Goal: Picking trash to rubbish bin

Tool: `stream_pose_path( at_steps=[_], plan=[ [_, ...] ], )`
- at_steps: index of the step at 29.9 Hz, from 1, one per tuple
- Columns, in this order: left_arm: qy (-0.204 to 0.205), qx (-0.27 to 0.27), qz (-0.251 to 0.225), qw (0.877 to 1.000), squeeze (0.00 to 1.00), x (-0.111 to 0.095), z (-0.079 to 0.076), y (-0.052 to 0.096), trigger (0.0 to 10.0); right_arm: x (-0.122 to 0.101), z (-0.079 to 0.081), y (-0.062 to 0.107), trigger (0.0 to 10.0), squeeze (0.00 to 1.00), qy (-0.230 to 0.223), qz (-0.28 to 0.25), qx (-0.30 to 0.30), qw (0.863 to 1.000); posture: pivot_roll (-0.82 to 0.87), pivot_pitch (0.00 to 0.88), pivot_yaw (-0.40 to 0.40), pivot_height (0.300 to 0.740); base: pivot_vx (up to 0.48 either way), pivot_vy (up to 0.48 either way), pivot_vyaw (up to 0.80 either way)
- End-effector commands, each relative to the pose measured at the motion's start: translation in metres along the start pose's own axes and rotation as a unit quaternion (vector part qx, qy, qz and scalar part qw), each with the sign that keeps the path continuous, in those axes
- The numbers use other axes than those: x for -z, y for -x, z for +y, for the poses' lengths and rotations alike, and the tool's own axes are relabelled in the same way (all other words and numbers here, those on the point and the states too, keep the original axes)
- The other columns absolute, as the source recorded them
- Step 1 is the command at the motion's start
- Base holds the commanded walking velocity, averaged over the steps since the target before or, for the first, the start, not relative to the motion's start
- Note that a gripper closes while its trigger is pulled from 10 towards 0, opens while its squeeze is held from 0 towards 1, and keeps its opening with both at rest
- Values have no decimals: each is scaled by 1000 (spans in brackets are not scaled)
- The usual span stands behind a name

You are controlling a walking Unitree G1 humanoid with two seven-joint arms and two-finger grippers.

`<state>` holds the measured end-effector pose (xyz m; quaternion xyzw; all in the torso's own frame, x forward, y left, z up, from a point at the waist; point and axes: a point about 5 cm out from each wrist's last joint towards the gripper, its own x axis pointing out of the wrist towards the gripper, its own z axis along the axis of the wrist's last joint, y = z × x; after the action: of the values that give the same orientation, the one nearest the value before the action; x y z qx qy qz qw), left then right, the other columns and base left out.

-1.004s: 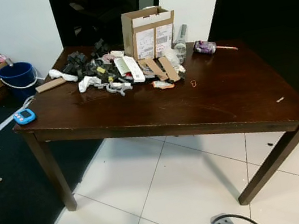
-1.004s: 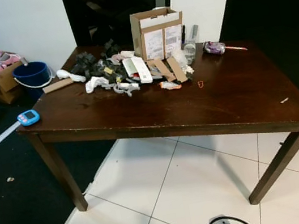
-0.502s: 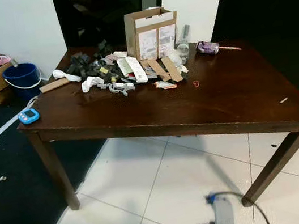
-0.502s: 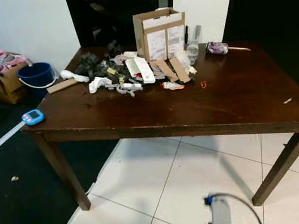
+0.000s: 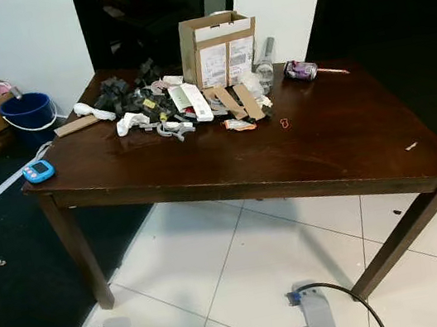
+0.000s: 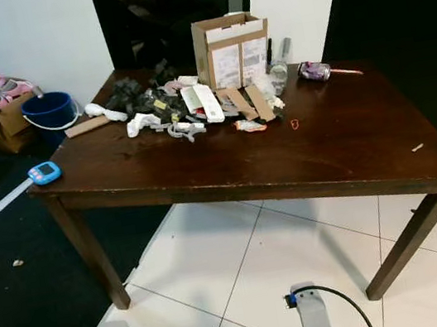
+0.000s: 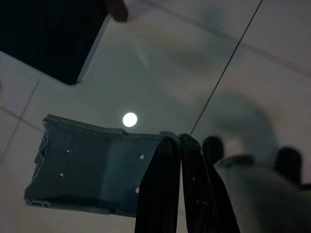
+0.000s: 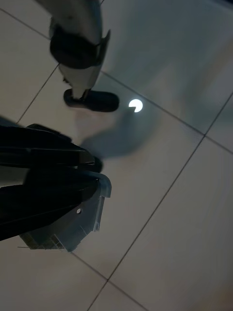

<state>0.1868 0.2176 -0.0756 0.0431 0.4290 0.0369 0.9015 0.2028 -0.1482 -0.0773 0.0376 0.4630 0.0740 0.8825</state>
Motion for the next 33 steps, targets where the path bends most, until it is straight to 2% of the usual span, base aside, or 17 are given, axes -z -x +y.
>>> stream_pose_path(
  at_steps=[1,5,8,11,15,19,23,26,30,33],
  plan=[
    [11,20,-26,999,0,-14,-9,-3,10000,-10,1,-1,10000,0,-3,-17,1,1000,199,0,-56,740,0,0,0],
    [9,44,-28,999,0,-18,-22,-4,10000,-16,3,-2,10000,0,1,-24,0,1000,199,0,-56,740,0,0,0],
    [-9,63,-17,998,0,-12,-31,-3,10000,-17,5,-2,10000,0,3,-25,-1,1000,195,0,-55,740,0,0,0],
    [13,59,-16,998,0,-11,-28,-3,10000,-17,7,-3,10000,0,9,-26,-4,1000,198,0,-64,740,0,0,0],
    [18,57,-15,998,0,-10,-26,-3,10000,-18,6,-3,10000,0,17,-24,-4,1000,200,0,-76,740,0,0,0],
    [34,54,-10,998,0,-7,-25,-2,10000,-18,-4,-1,10000,0,25,-20,8,999,202,0,-79,740,0,0,0],
    [33,57,-11,998,0,-7,-26,-2,10000,-18,-8,0,10000,0,24,-19,15,999,196,0,-76,740,0,0,0],
    [14,70,2,997,0,-2,-30,-2,10000,-25,-18,1,10000,0,14,-26,46,999,168,0,-56,740,0,0,0],
    [2,87,-6,996,0,-6,-33,-2,10000,-36,-20,1,10000,0,16,-44,50,998,141,0,-50,740,0,0,0],
    [2,75,8,997,0,-1,-26,-1,10000,-40,-21,1,10000,0,18,-48,59,997,138,0,-50,740,0,0,0]
  ],
)
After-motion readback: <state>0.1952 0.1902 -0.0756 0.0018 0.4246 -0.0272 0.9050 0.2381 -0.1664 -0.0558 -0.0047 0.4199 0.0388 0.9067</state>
